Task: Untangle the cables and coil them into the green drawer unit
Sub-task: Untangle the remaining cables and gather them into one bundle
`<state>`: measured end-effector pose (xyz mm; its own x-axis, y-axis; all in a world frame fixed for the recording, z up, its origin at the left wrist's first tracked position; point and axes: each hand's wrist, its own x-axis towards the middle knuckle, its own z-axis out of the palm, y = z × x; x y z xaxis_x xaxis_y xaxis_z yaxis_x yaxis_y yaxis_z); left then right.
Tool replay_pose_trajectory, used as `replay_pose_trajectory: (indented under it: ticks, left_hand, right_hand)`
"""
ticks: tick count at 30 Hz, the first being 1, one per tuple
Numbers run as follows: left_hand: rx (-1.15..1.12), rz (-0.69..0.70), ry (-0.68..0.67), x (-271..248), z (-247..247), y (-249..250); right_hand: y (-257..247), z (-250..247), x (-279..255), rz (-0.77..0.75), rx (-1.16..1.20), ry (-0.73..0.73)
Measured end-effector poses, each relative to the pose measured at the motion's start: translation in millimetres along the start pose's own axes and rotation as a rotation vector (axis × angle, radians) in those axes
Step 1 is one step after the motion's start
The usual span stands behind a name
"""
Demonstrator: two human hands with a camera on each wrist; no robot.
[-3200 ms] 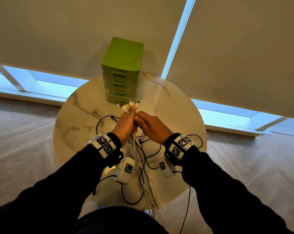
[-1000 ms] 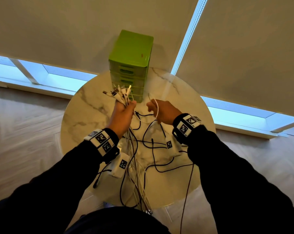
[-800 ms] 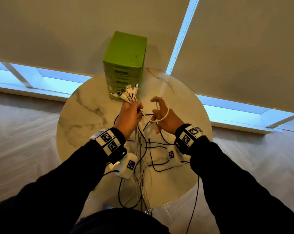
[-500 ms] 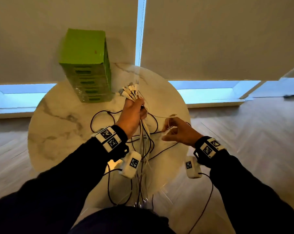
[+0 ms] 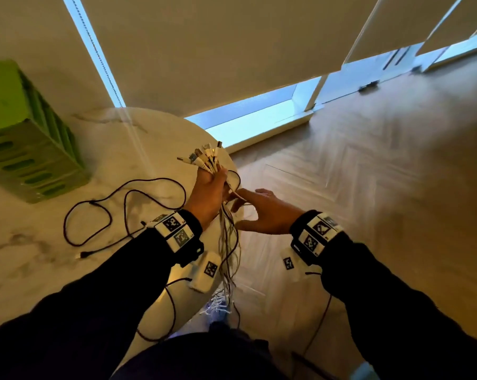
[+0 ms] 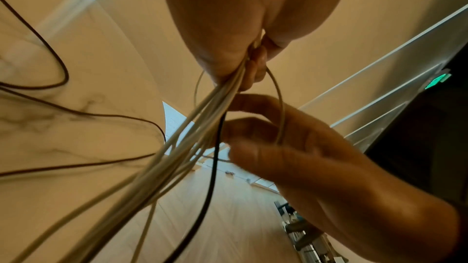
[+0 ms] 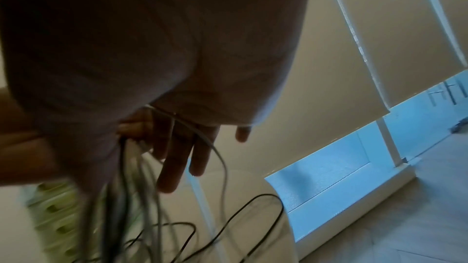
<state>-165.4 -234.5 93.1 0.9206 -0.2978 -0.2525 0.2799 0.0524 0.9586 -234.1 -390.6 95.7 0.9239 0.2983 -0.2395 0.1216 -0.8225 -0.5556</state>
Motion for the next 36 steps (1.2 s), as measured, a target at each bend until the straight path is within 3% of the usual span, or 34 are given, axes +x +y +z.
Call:
replay_pose_trajectory:
  ticks: [4,8,10,13,14,15,18,20,23,27,30,36]
  left_hand:
    - [0.010,0.002,-0.056,-6.6,16.6,-0.7]
    - [-0.054,0.011,-0.052,-5.1,13.8,11.3]
    - [-0.076,0.010,-0.059,-3.8,9.1,17.4]
    - [-0.138,0.020,-0.092,-5.7,4.2,24.5]
    - [-0.149,0.029,-0.111,-6.6,3.6,26.3]
    - [-0.152,0.041,-0.131,-7.4,4.1,27.6]
    - [-0.141,0.057,-0.168,-8.7,6.9,27.0]
    - [-0.124,0.050,-0.168,-9.8,8.3,27.1]
    - [-0.070,0.054,-0.128,-10.0,7.7,27.9]
    - [0.039,0.079,-0.077,-4.5,1.5,29.6]
    - [0.050,0.099,-0.060,-2.3,1.2,30.6]
    - [0.078,0.055,0.050,10.0,-5.8,31.8]
  right_hand:
    - [-9.4,4.1,-14.1,0.080,0.090,0.193]
    - [25.0,-14.7,-32.1,0.218,0.075,0.387]
    - [56.0,-17.9,-42.2,0.348,-0.076,0.327]
    - [87.3,-14.2,-48.4,0.754,-0.446,-0.044]
    - [89.0,-12.1,-46.8,0.822,-0.479,-0.124]
    - [88.3,-9.4,-43.7,0.799,-0.448,-0.121]
    - [59.0,-3.1,-26.6,0.340,-0.119,0.030]
    - [24.2,-1.3,-15.4,0.164,0.143,0.000]
    - [-4.9,2.3,-1.1,0.143,0.330,-0.015]
    - [-3.5,-1.8,0.8,0.097,0.209,0.188]
    - [-0.3,-6.6,0.0,0.012,0.205,0.251]
    - [3.0,-25.4,-7.2,0.082,0.125,0.439]
